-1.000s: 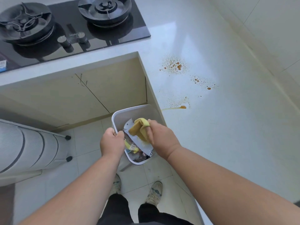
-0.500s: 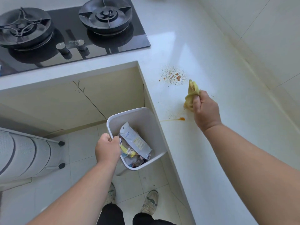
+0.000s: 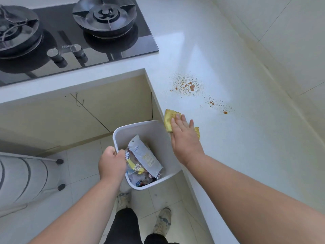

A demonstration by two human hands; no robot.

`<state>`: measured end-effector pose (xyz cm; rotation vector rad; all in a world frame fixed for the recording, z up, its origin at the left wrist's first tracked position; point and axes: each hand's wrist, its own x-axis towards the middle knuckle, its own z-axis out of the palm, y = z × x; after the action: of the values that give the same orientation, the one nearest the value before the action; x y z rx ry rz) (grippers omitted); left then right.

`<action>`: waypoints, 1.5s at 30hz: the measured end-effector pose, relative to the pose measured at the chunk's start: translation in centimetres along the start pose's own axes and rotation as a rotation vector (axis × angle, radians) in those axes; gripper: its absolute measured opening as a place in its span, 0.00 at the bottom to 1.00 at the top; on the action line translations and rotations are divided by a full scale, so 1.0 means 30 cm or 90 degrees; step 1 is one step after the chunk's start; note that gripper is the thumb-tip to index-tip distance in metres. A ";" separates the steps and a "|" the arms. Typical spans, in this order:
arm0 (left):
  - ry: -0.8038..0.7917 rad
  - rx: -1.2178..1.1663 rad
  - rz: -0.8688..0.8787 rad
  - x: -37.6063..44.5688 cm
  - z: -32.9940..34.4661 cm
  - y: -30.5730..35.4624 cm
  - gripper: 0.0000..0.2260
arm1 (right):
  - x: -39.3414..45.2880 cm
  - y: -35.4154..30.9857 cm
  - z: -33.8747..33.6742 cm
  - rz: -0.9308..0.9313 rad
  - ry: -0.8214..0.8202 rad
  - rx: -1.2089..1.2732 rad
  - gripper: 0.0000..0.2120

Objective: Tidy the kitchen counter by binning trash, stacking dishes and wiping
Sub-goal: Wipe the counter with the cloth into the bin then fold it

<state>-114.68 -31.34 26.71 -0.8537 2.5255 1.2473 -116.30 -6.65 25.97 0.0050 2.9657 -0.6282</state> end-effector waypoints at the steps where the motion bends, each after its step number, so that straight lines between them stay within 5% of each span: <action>1: -0.004 0.002 0.002 0.006 0.001 0.002 0.13 | 0.001 -0.016 0.012 -0.014 -0.005 0.002 0.27; 5: -0.056 0.008 0.019 0.093 -0.021 0.022 0.13 | 0.044 -0.133 0.015 -0.035 -0.036 0.080 0.25; 8: -0.111 0.038 0.044 0.179 -0.043 0.053 0.14 | 0.071 -0.224 -0.014 0.128 -0.044 0.264 0.21; 18: -0.187 0.048 0.074 0.397 -0.094 0.202 0.15 | 0.196 -0.251 -0.162 0.504 0.379 0.703 0.13; 24: -0.152 0.046 0.111 0.499 -0.131 0.276 0.13 | 0.223 -0.146 -0.256 0.577 0.475 0.708 0.13; 29: -0.105 0.059 0.113 0.557 -0.128 0.329 0.12 | 0.334 -0.011 -0.349 0.550 0.526 0.551 0.13; 32: -0.077 0.058 0.114 0.579 -0.116 0.333 0.13 | 0.421 0.096 -0.371 0.530 0.472 0.445 0.12; 39: -0.045 0.035 0.077 0.581 -0.054 0.342 0.14 | 0.609 0.179 -0.276 0.410 0.092 0.152 0.23; 45: -0.042 -0.011 0.054 0.562 -0.026 0.370 0.14 | 0.600 -0.035 -0.165 0.146 0.019 0.090 0.24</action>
<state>-134.73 -33.54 27.60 -0.7032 2.5274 1.3013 -134.75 -5.97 28.96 0.3636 2.8821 -0.8071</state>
